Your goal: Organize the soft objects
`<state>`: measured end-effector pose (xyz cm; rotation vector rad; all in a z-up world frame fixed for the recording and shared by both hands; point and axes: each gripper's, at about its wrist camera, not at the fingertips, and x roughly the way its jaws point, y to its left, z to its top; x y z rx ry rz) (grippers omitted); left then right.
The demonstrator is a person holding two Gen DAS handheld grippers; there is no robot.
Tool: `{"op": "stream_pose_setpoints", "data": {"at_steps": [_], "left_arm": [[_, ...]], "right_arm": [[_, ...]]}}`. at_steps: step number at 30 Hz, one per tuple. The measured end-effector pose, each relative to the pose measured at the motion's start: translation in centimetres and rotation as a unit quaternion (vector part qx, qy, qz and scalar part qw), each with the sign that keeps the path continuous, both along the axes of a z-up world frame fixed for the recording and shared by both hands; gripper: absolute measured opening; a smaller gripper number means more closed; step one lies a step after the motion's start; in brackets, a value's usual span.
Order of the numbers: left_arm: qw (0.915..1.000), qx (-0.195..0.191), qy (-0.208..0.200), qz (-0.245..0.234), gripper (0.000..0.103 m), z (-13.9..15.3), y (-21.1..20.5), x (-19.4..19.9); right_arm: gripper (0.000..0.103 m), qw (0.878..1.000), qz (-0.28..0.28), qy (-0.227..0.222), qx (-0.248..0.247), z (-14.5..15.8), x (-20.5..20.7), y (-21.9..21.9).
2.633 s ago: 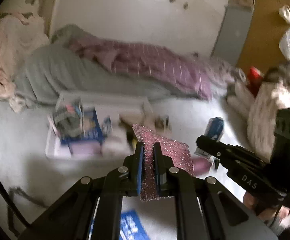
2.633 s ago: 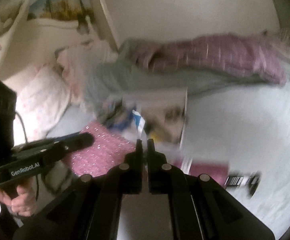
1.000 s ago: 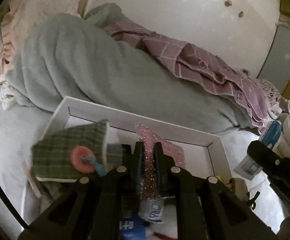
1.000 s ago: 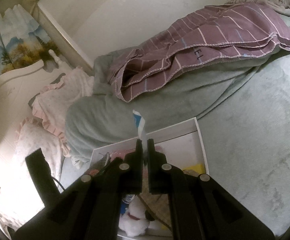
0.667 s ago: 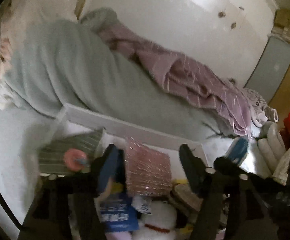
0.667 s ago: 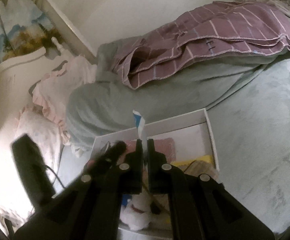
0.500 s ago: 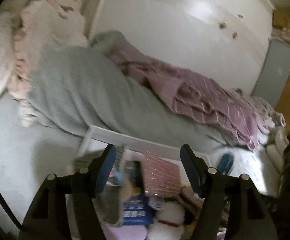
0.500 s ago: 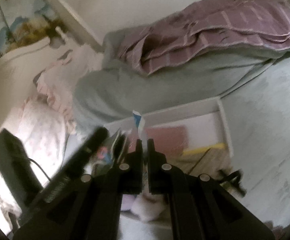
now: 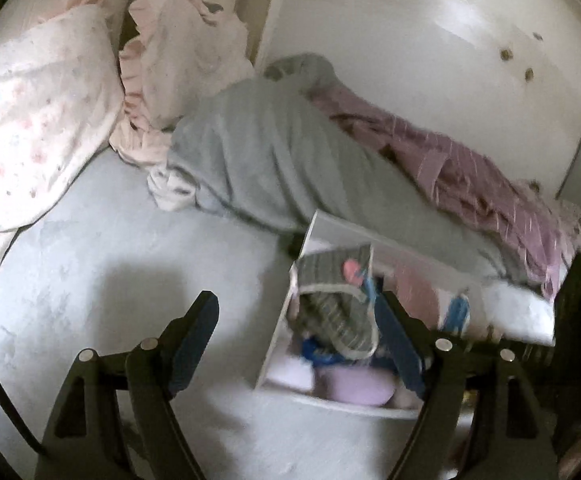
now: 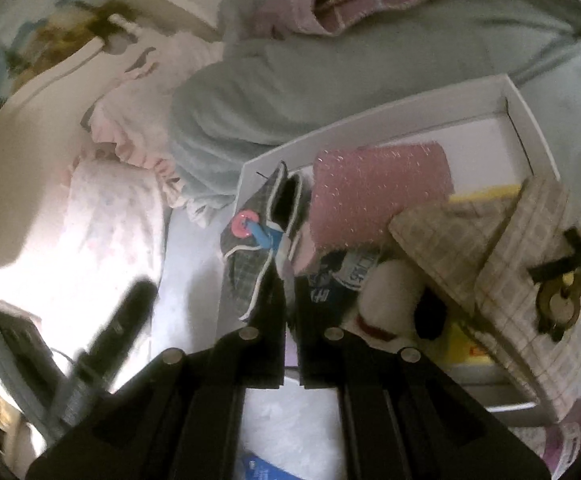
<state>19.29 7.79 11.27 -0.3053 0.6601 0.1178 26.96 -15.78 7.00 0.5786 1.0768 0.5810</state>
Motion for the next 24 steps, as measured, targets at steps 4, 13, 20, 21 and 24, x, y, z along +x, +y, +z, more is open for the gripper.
{"op": "stream_pose_setpoints", "data": {"at_steps": [4, 13, 20, 21, 24], "left_arm": [[0.9993, -0.014, 0.025, -0.024, 0.081, -0.6, 0.7, 0.5], [0.9944, 0.020, 0.075, -0.072, 0.067, 0.1, -0.4, -0.2], [0.9896, 0.018, 0.103, -0.099, 0.066, 0.0, -1.1, -0.4], [0.9885, 0.013, 0.108, -0.105, 0.066, -0.1, -1.2, -0.4], [0.9853, -0.001, 0.121, -0.121, 0.066, -0.4, -1.4, -0.2]], "right_arm": [[0.063, 0.998, -0.032, -0.006, -0.051, 0.7, -0.4, -0.1], [0.063, 0.993, -0.038, -0.049, -0.099, 3.8, -2.0, 0.4], [0.063, 0.988, -0.003, -0.042, -0.147, 4.5, -3.5, 1.5], [0.063, 0.988, -0.001, -0.041, -0.151, 4.5, -3.7, 1.6], [0.063, 0.985, 0.004, -0.047, -0.163, 4.4, -4.1, 1.8]]}}
